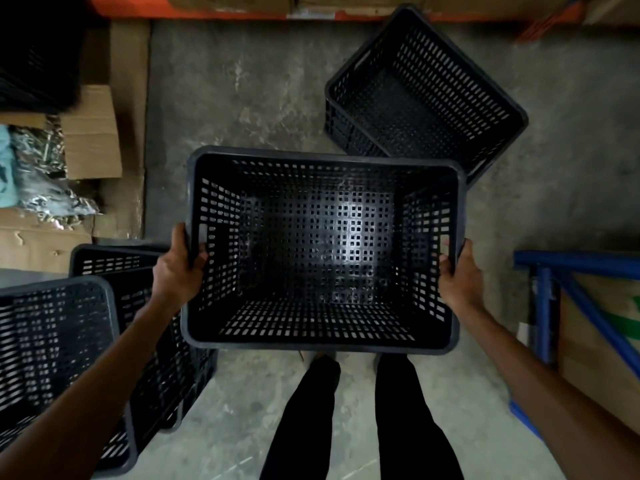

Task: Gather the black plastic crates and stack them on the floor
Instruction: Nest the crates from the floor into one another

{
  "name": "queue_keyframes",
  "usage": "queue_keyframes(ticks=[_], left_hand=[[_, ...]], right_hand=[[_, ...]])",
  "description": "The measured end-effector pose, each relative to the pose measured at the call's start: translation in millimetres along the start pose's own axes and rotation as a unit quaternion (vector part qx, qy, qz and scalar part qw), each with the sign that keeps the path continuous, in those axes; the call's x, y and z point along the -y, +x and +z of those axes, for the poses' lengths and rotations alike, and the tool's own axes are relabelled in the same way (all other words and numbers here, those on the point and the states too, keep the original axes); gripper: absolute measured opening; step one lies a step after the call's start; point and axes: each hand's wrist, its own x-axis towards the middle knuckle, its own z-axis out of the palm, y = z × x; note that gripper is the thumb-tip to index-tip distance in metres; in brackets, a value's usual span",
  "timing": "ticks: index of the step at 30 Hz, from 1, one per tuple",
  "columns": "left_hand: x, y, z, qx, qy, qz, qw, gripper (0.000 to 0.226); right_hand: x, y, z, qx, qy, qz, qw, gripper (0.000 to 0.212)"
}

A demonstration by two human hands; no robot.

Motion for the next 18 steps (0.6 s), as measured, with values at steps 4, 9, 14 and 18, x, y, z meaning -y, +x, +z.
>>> queue_keyframes(ticks=[4, 9, 14, 18], left_hand=[[-2, -8, 5, 0.001, 0.006, -0.004, 1.0, 0.043], [-7, -13, 11, -0.009, 0.018, -0.009, 1.0, 0.041], [-4, -15, 16, -0.001, 0.012, -0.016, 1.0, 0.042], [-10, -15, 22, -0.015, 0.022, -0.029, 0.999, 0.045]], right_hand=[[0, 4, -7, -0.001, 0.001, 0.002, 1.0, 0.024], [0, 8, -18, 0.031, 0.003, -0.002, 1.0, 0.026], [-2, 4, -22, 0.0, -0.016, -0.015, 1.0, 0.029], [-8, 11, -28, 0.05, -0.014, -0.017, 0.999, 0.034]])
